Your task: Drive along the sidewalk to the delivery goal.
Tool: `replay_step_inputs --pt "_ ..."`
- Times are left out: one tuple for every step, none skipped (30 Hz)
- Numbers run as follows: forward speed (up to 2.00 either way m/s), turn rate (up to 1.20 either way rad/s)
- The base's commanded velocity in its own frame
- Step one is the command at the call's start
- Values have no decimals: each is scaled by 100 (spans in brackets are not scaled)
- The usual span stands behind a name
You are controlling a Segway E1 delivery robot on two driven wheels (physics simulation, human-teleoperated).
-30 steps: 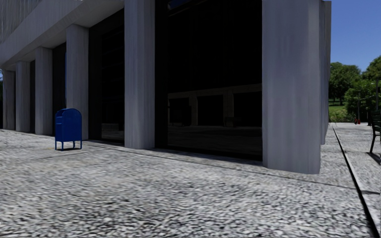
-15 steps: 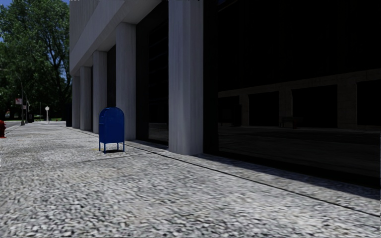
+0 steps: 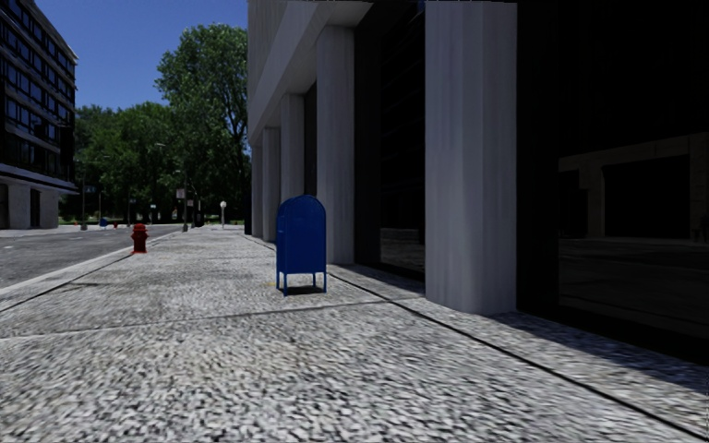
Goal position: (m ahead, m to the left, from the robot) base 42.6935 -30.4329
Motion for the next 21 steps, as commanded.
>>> replay_step_inputs --pt "200 81" --pt "200 83" --pt "200 83" --pt "200 83" --pt "200 83" --pt "200 83" --pt "200 83" --pt "200 83" --pt "200 83" --pt "200 83" --pt "200 83" --pt "200 83" --pt "200 83" --pt "200 83" --pt "200 83" --pt "200 83" --pt "200 83" --pt "200 83" --pt "200 75" --pt "200 53" --pt "200 53"
